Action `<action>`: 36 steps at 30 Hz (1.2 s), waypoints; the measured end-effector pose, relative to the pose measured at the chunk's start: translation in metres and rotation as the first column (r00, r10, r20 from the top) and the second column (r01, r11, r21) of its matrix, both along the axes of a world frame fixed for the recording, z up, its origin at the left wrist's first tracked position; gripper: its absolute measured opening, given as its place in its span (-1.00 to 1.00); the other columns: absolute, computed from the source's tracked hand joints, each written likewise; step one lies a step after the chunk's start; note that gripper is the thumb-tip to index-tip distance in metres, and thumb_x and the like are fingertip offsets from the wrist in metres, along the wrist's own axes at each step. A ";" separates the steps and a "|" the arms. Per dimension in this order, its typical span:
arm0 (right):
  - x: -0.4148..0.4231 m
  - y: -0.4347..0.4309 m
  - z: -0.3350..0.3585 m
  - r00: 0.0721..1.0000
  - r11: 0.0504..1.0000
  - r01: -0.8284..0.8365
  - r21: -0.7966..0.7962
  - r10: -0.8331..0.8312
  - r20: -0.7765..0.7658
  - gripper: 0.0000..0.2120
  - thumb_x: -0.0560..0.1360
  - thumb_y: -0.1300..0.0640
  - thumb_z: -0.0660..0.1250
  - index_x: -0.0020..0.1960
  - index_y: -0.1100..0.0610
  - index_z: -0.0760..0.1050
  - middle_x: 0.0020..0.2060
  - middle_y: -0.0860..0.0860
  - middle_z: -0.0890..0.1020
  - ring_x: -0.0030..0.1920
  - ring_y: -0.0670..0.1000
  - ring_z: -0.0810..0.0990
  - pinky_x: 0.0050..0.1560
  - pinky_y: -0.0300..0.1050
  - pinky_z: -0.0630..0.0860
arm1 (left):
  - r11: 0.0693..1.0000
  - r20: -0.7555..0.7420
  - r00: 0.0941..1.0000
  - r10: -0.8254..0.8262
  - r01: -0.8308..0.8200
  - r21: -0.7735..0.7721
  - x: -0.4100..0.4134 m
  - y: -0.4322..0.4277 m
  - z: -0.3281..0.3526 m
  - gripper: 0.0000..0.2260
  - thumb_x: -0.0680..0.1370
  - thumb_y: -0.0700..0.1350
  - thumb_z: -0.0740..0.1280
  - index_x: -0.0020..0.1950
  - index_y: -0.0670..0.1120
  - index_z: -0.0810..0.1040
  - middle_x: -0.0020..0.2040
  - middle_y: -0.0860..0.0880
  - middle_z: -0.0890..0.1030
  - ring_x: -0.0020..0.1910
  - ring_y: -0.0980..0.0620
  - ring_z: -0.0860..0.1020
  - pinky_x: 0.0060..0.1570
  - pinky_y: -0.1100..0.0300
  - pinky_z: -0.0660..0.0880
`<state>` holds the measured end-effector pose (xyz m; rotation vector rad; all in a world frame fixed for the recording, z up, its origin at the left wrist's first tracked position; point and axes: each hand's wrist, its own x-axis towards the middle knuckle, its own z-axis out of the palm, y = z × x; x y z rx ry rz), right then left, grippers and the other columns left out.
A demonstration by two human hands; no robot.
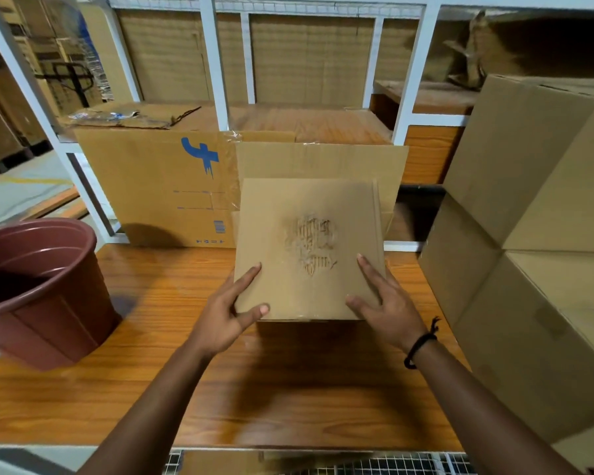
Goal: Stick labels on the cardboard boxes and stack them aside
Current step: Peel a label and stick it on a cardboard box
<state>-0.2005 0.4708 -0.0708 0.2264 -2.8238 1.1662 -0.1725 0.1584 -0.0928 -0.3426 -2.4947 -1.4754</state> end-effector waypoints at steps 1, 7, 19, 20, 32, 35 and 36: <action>0.003 -0.004 -0.001 1.000 1.000 0.007 0.021 -0.007 -0.005 -0.32 0.39 -0.40 0.23 0.35 -0.60 -0.10 0.55 0.01 0.07 0.50 0.19 0.16 0.30 0.35 0.36 | 1.000 0.001 1.000 0.006 -0.006 0.026 0.000 0.002 -0.003 -0.39 0.40 0.27 0.42 0.40 0.48 0.28 0.47 0.10 0.37 0.43 0.24 0.33 0.39 0.14 0.39; -0.008 -0.004 0.019 0.991 0.991 0.127 0.033 -0.125 -0.052 -0.27 0.35 -0.48 0.14 0.47 -0.36 0.07 0.51 0.02 0.26 0.49 0.12 0.21 0.37 0.23 0.34 | 0.994 0.012 0.994 0.105 -0.105 -0.032 -0.011 0.007 0.027 -0.40 0.38 0.35 0.34 0.41 0.37 0.36 0.40 0.16 0.47 0.39 0.15 0.41 0.35 0.07 0.41; -0.023 0.006 0.026 0.993 0.995 0.096 0.000 -0.096 0.063 -0.36 0.45 -0.33 0.28 0.48 -0.19 0.24 0.44 -0.05 0.38 0.43 0.06 0.34 0.33 0.16 0.40 | 0.985 0.122 0.981 0.152 -0.140 -0.097 -0.026 0.014 0.037 -0.39 0.35 0.43 0.25 0.39 0.32 0.43 0.36 0.09 0.54 0.30 0.06 0.49 0.24 0.11 0.45; -0.026 0.004 0.028 0.994 0.997 0.082 -0.003 -0.081 0.069 -0.36 0.46 -0.32 0.28 0.48 -0.18 0.25 0.44 -0.06 0.37 0.43 0.06 0.33 0.34 0.15 0.39 | 0.984 0.137 0.978 0.160 -0.147 -0.099 -0.028 0.013 0.037 -0.40 0.36 0.42 0.24 0.39 0.32 0.43 0.37 0.08 0.53 0.30 0.05 0.49 0.24 0.11 0.45; 0.004 0.016 0.010 1.000 0.940 0.000 -0.342 -0.002 -0.006 -0.22 0.38 -0.25 0.35 0.50 -0.28 0.07 0.50 -0.11 0.24 0.48 -0.02 0.23 0.38 0.06 0.32 | 0.942 -0.084 0.953 0.291 -0.301 -0.151 -0.012 0.012 0.026 -0.41 0.43 0.45 0.17 0.43 0.30 0.36 0.43 0.06 0.46 0.40 0.06 0.42 0.24 0.00 0.50; 0.022 0.024 -0.016 0.998 0.968 -0.028 -0.248 0.014 -0.058 -0.04 0.35 -0.14 0.48 0.37 -0.56 -0.20 0.54 -0.06 0.10 0.49 0.02 0.19 0.35 0.10 0.38 | 0.966 -0.228 0.943 0.244 -0.256 -0.024 0.001 0.015 0.014 -0.47 0.43 0.40 0.29 0.38 0.49 0.27 0.52 0.03 0.32 0.50 0.15 0.25 0.20 0.17 0.50; 0.023 0.027 -0.025 0.994 0.986 -0.031 -0.161 0.014 -0.110 0.03 0.36 -0.08 0.49 0.36 -0.56 -0.27 0.55 -0.01 0.07 0.48 0.05 0.19 0.34 0.06 0.39 | 0.975 -0.258 0.941 0.218 -0.222 0.014 0.005 0.015 0.007 -0.41 0.42 0.38 0.33 0.41 0.48 0.22 0.55 0.04 0.25 0.52 0.13 0.22 0.21 0.25 0.49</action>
